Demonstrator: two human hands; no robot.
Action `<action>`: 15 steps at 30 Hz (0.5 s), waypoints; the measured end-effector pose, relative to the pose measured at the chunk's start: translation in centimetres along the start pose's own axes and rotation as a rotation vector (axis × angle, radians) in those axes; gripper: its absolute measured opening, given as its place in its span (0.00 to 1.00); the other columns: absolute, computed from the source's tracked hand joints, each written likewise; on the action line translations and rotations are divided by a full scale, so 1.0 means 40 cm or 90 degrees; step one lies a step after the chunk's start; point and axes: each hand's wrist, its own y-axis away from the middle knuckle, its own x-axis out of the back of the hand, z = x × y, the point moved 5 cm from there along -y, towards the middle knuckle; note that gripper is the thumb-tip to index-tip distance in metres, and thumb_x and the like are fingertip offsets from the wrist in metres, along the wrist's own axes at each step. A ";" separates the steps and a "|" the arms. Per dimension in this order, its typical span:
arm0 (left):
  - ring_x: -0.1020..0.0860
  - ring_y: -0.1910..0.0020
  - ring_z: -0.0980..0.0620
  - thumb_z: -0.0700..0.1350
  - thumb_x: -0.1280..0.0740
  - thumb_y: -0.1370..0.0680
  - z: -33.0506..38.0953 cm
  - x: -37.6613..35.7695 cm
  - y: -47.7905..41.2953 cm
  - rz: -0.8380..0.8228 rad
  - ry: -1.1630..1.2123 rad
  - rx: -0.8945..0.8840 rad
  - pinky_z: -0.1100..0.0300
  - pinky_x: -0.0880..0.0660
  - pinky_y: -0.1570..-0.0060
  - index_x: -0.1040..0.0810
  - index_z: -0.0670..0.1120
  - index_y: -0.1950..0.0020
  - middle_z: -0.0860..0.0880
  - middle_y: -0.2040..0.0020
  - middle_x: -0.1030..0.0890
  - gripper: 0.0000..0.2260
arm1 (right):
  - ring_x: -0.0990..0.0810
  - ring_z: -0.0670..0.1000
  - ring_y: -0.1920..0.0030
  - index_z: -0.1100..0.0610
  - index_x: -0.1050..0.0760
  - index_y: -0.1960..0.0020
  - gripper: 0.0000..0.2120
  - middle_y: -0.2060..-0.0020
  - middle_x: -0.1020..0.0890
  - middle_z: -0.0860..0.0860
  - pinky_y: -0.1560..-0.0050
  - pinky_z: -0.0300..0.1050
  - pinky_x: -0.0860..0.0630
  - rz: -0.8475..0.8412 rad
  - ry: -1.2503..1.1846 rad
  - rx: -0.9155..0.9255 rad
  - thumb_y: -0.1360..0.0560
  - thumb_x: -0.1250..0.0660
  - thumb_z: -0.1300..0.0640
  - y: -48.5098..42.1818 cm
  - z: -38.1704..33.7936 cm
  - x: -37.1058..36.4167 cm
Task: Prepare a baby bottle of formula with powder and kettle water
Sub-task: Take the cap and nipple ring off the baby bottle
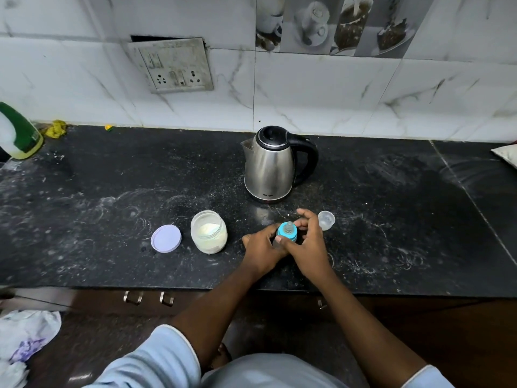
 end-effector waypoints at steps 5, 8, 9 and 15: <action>0.19 0.44 0.70 0.61 0.29 0.33 0.003 -0.001 -0.001 -0.009 0.014 -0.007 0.68 0.32 0.37 0.18 0.58 0.36 0.69 0.50 0.16 0.25 | 0.23 0.39 0.33 0.48 0.34 0.29 0.34 0.34 0.19 0.48 0.38 0.31 0.29 -0.063 -0.042 -0.005 0.28 0.26 0.71 0.004 0.003 -0.005; 0.21 0.45 0.75 0.61 0.29 0.31 0.007 0.003 0.004 0.004 0.015 -0.016 0.80 0.39 0.42 0.18 0.60 0.38 0.74 0.52 0.17 0.22 | 0.31 0.38 0.28 0.43 0.34 0.27 0.38 0.28 0.28 0.43 0.35 0.31 0.32 -0.064 -0.037 -0.023 0.29 0.21 0.62 0.008 0.012 -0.008; 0.22 0.45 0.76 0.61 0.29 0.30 0.010 0.005 0.006 0.006 0.018 -0.018 0.82 0.40 0.44 0.19 0.62 0.39 0.78 0.51 0.19 0.20 | 0.32 0.40 0.28 0.43 0.34 0.26 0.39 0.28 0.30 0.43 0.34 0.34 0.33 -0.051 -0.029 -0.026 0.30 0.19 0.59 0.007 0.014 -0.007; 0.19 0.45 0.71 0.59 0.27 0.32 0.005 -0.003 0.004 -0.019 0.042 0.004 0.73 0.32 0.41 0.20 0.63 0.39 0.75 0.49 0.17 0.21 | 0.21 0.44 0.41 0.50 0.31 0.30 0.35 0.43 0.19 0.50 0.41 0.30 0.30 -0.014 -0.036 0.002 0.31 0.20 0.66 -0.010 0.005 -0.001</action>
